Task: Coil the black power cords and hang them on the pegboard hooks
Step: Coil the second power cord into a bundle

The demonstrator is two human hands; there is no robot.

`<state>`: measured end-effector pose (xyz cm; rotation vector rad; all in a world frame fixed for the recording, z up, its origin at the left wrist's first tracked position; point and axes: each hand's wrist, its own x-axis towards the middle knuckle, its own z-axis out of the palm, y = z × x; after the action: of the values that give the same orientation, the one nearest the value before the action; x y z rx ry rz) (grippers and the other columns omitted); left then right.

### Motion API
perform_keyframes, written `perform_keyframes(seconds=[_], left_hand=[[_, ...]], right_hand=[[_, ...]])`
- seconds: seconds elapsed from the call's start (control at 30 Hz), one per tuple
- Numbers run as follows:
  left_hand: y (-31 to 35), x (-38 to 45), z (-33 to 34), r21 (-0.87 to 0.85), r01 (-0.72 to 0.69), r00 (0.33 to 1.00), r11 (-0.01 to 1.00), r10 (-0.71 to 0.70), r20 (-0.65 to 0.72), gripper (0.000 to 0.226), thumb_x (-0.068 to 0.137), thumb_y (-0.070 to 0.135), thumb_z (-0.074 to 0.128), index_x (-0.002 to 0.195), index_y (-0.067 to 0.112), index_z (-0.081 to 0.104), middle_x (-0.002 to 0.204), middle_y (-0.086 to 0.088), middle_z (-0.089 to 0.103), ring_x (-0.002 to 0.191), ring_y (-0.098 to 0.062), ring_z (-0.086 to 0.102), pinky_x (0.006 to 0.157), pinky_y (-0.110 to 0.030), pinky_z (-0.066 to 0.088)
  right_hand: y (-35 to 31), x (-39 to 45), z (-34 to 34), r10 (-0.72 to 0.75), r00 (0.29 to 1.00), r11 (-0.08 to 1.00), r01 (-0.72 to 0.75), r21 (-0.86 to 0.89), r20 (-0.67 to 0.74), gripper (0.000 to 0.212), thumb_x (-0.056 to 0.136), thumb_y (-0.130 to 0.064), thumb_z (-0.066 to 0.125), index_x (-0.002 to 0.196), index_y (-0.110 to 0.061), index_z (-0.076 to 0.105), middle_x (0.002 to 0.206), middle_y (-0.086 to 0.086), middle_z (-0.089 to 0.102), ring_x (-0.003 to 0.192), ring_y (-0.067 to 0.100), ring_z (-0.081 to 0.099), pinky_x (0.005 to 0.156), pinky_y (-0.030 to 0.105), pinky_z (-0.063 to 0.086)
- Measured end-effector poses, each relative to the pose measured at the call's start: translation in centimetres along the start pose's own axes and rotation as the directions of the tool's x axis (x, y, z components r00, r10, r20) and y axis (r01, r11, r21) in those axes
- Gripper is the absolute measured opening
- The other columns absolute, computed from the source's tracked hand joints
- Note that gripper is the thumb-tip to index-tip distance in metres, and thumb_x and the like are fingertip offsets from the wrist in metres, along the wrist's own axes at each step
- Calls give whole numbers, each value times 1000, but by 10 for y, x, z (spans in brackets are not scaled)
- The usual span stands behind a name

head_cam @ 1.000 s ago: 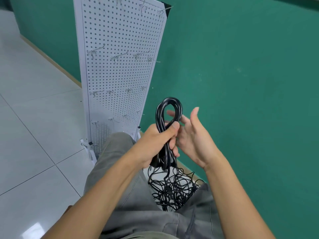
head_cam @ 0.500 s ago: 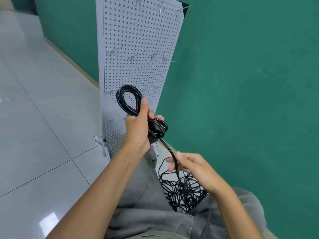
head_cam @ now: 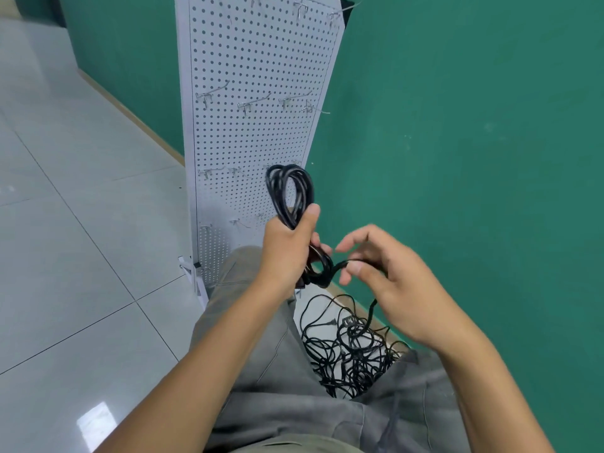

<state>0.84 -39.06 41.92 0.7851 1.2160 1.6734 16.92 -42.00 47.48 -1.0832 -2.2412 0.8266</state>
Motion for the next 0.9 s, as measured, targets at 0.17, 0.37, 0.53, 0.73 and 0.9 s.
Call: perform_keyframes(seconds=[0.17,0.37,0.53,0.73,0.9], left_hand=[[7,-14,10,-20,58,978,998,-53,203,38,103,28,62,70,12,53,54,-1,51,45,-19,55,51,-29,50],[22,-30,17,-31,141,914,990,-118,389,34,103,36,61,80,11,54,55,-8,57,49,-23,63,52,-28,53],[29,-36,17,26,138,876,990,-135,464,40,104,41,56,78,11,55,57,-4,55,52,-23,65,52,-28,54],[31,-39,16,-27,227,792,973,-168,587,56,86,46,68,117,0,66,60,-2,52,54,-22,62,59,-31,55],[34,-39,13,-46,254,730,966,-161,664,15,85,33,77,71,27,74,58,-1,49,52,-19,60,67,-37,55]], right_hand=[[-7,13,-10,-26,986,979,59,194,-165,40,84,5,77,96,-26,53,83,-3,72,77,26,69,87,49,56],[0,13,-19,125,934,954,-21,300,-333,67,46,-28,94,102,-30,57,96,0,59,55,21,49,55,26,43],[7,11,-28,92,975,931,-12,365,-203,49,66,-13,85,103,-12,54,98,5,55,58,20,59,63,20,51],[17,9,-37,-9,999,889,25,456,-39,37,94,7,63,116,-18,46,109,5,51,76,35,60,74,43,54],[14,10,-35,108,976,891,-9,455,-191,49,75,-15,85,103,-14,45,101,6,54,64,26,51,59,27,46]])
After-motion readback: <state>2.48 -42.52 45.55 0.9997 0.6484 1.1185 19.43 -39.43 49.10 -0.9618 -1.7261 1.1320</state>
